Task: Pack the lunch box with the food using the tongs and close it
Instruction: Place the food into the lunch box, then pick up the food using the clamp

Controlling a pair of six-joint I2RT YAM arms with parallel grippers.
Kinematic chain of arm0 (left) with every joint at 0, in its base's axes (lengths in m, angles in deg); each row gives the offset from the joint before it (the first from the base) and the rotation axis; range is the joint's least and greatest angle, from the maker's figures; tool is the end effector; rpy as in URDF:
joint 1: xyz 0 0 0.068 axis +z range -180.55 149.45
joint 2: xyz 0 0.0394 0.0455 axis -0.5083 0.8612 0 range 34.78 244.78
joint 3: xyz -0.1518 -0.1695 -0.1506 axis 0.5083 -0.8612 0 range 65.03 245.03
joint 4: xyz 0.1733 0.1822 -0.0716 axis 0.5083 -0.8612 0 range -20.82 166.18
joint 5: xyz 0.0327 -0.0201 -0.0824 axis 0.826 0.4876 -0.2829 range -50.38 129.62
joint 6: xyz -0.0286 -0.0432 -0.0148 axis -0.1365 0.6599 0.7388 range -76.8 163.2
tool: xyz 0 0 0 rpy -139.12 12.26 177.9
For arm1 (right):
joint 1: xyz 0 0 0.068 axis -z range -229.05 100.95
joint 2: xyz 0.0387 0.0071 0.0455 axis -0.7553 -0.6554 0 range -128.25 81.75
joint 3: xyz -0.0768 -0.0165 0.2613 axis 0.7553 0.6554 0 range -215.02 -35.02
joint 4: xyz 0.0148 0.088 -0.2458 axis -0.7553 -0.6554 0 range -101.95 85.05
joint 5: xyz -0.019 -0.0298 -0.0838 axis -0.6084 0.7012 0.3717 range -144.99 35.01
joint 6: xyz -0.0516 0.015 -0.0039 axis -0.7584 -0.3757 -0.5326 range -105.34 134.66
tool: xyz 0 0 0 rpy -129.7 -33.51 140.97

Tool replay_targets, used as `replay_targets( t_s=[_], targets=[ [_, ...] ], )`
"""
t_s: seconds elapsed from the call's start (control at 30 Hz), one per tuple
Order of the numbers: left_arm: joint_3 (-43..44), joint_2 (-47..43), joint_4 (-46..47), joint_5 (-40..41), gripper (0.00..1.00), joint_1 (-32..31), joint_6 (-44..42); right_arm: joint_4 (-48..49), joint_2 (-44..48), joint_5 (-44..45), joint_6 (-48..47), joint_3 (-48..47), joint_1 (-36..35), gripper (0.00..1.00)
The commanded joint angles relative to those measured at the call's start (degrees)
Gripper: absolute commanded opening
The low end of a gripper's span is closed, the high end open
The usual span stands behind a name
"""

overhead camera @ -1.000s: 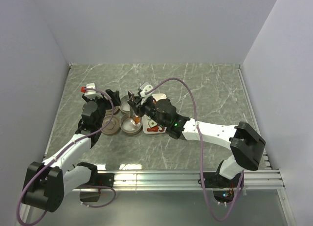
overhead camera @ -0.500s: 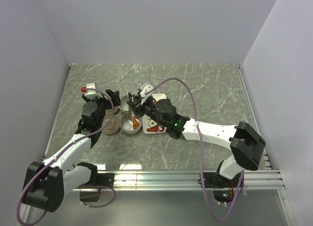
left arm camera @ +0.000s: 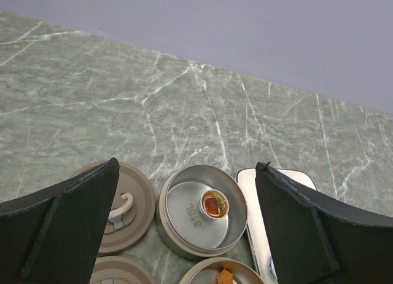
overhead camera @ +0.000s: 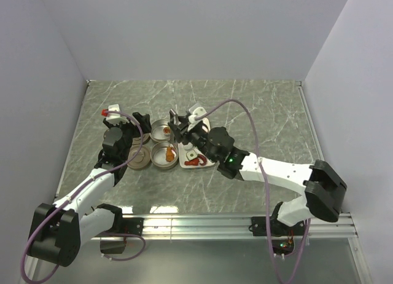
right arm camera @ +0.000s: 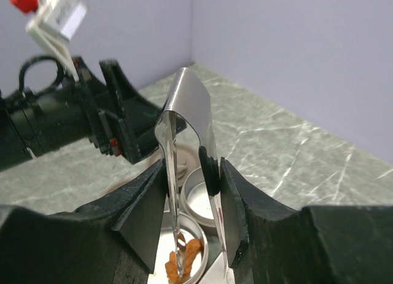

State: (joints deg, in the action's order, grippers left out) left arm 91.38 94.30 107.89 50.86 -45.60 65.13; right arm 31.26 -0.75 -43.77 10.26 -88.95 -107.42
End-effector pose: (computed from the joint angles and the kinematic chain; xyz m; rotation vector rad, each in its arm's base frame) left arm 0.2266 -0.0538 0.2545 -0.2492 1.5872 -0.3453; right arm 0.1828 0.2837 0.3253 -0.6211 1.3333 0.6302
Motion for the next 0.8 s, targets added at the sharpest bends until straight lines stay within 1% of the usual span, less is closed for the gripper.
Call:
replay_targets(
  t_s=[0.0,0.17,0.4,0.77],
  targets=[
    [0.37,-0.03,1.26,-0.17,1.0,0.02,0.3,5.8,5.58,3.45,-2.1,1.63,-0.25,0.45],
    [0.37,-0.03,1.34,-0.26,0.99,-0.07,0.39,6.33,5.77,7.93,-3.42,3.04,-0.25,0.45],
    [0.19,-0.2,1.34,-0.35,0.99,-0.07,0.48,7.04,0.33,12.67,-5.17,1.2,-0.08,0.45],
    [0.19,0.06,1.52,-0.17,0.99,0.02,0.48,6.95,-4.25,12.95,-4.48,-0.91,1.68,0.45]
  ],
)
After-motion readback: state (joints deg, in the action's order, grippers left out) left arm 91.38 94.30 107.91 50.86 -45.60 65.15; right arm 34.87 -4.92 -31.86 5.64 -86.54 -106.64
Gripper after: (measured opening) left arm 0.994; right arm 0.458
